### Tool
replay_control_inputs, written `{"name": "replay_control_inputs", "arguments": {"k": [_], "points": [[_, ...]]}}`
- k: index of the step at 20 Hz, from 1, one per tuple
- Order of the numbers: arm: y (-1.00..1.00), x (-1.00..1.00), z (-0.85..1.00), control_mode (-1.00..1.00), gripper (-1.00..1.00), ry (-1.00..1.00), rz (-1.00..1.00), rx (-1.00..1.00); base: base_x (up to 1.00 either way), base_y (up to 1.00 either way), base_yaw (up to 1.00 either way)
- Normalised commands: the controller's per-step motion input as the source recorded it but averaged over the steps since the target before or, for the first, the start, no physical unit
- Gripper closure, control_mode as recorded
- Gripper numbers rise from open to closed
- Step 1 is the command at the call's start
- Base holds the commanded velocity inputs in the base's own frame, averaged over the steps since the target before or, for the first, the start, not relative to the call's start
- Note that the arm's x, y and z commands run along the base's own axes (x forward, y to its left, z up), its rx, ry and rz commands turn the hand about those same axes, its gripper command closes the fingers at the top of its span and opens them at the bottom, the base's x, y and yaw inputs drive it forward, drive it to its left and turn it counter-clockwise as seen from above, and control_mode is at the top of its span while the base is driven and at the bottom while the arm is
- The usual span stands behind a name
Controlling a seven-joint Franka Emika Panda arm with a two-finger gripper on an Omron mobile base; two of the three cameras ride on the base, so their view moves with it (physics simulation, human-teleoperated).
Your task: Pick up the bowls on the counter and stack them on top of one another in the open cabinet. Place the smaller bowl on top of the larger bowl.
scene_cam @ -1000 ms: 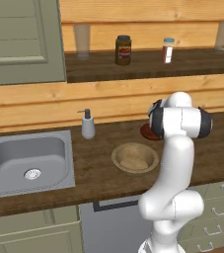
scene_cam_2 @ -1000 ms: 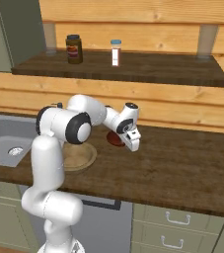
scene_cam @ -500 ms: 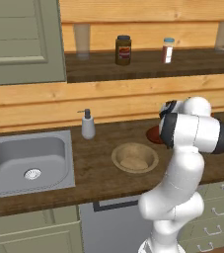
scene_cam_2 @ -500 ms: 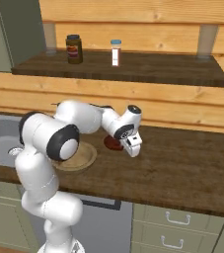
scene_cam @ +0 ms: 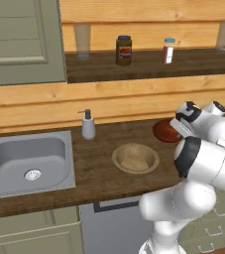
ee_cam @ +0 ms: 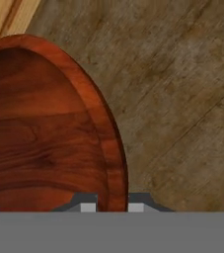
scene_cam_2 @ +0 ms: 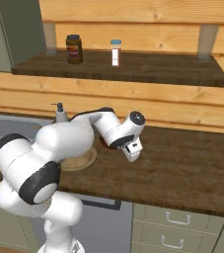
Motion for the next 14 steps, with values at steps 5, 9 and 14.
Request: {"name": "replay_control_inputs", "arguments": {"k": [5,9,14], "points": [[0.10,-0.43,0.47,-1.00,1.00,-0.03,0.13,0.02,0.00,0.00,0.00],[0.58,-0.32,0.15,-1.00,1.00,0.00,0.26,0.00,0.00,0.00,0.00],[0.70,-0.15,0.15,-1.00,1.00,0.00,0.30,0.00,0.00,0.00,0.00]]}}
